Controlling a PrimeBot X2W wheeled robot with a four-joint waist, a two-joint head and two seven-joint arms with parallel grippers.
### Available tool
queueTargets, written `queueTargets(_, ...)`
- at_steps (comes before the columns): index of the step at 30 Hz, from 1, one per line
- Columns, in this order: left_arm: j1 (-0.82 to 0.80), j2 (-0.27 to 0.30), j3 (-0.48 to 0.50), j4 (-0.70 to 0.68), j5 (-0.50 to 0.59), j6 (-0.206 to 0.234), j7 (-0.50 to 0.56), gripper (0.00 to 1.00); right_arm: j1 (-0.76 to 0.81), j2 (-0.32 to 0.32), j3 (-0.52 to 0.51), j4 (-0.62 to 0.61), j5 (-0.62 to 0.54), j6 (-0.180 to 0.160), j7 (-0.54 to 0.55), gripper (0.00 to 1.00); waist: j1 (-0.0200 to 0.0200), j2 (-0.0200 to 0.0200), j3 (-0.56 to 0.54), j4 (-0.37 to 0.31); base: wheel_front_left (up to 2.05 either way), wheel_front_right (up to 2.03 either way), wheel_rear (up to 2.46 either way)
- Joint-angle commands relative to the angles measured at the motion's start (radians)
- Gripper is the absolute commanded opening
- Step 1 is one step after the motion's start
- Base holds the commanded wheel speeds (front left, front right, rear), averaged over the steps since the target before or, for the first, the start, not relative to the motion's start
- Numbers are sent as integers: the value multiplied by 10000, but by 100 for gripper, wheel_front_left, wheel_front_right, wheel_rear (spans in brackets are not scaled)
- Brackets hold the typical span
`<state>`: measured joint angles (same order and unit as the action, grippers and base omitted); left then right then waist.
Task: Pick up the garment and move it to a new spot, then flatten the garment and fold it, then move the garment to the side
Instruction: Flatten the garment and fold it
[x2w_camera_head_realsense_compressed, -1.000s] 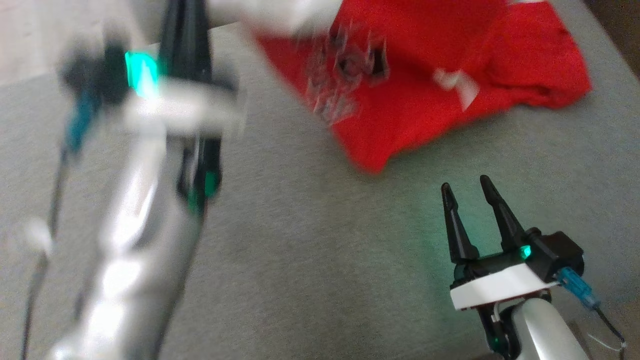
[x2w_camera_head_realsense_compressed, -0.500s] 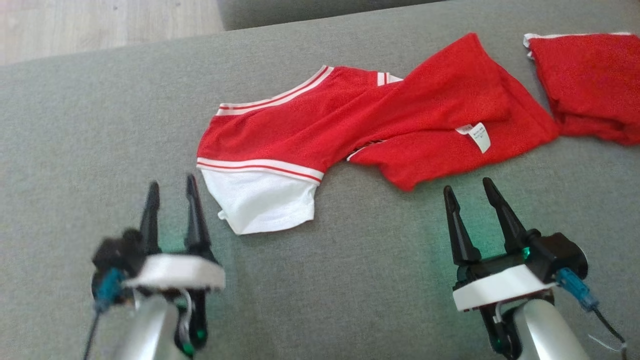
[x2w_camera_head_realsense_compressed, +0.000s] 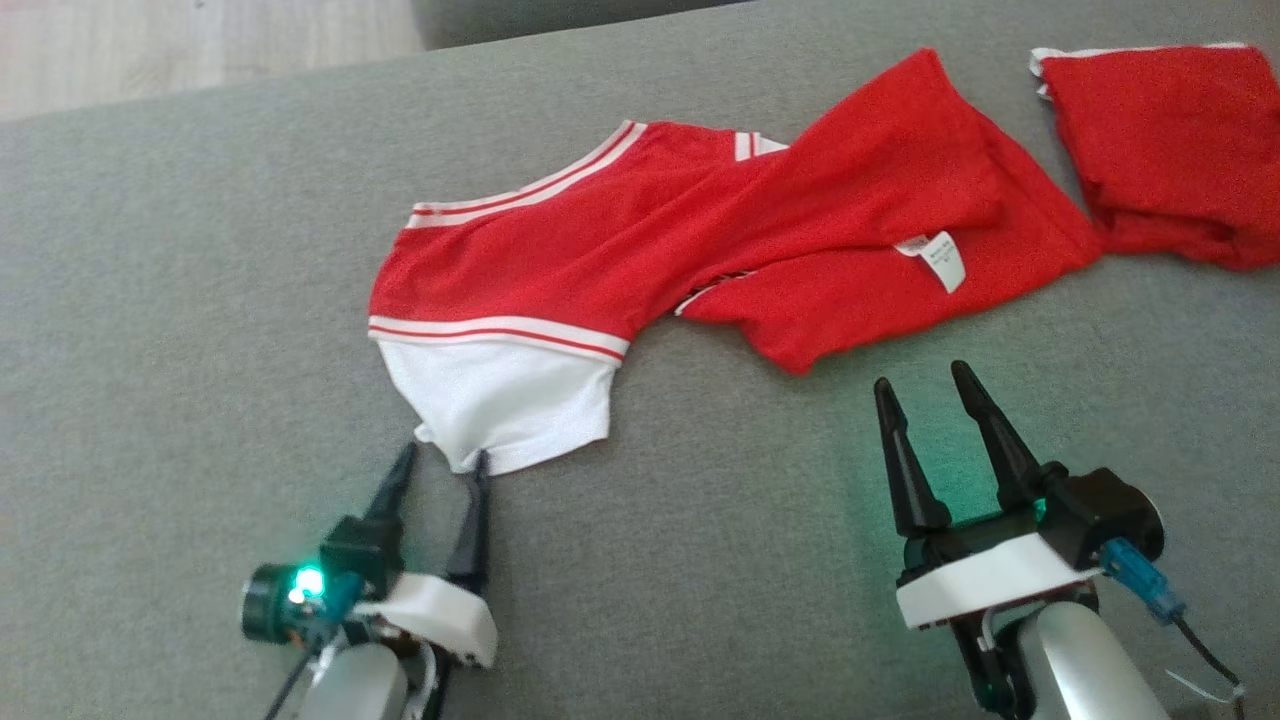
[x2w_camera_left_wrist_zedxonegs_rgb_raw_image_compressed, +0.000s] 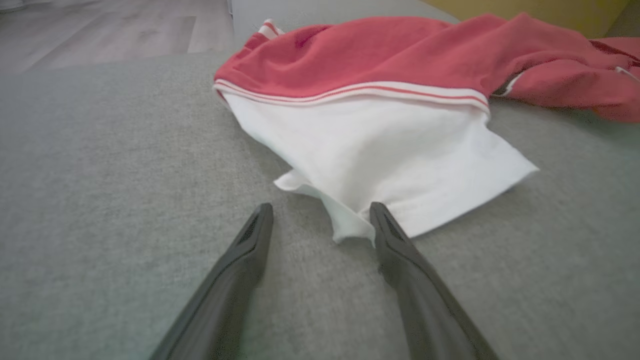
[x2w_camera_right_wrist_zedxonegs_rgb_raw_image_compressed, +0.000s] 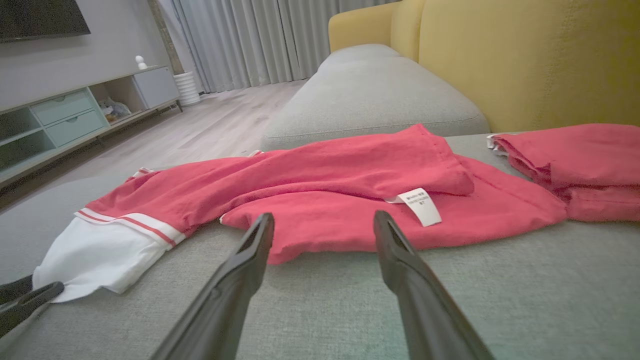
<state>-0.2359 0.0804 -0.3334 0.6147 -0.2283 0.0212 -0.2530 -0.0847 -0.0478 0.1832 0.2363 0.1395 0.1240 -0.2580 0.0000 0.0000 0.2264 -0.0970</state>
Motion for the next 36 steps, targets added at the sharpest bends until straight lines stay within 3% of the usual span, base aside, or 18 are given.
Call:
queueTargets(1, -393, 156, 474, -75, 3, 219, -76, 100, -164, -24, 205, -267, 9, 67, -38, 100, 0, 0, 37, -115, 0, 0, 0)
queueTargets(13, 238, 336, 2193, -1690, -129, 904, -86, 100, -182, -24, 184, -267, 129, 67, -38, 100, 0, 0, 30, -490, 0, 0, 0)
queueTargets(23, 158, 326, 1787, -411, -115, 382, 49, 100, -107, -24, 196, -247, 101, 67, -38, 100, 0, 0, -61, -515, 0, 0, 0)
queueTargets(36, -233, 356, 1938, -403, -24, 684, -77, 100, -72, -24, 311, -177, 42, 67, -38, 100, 0, 0, -92, -520, 0, 0, 0)
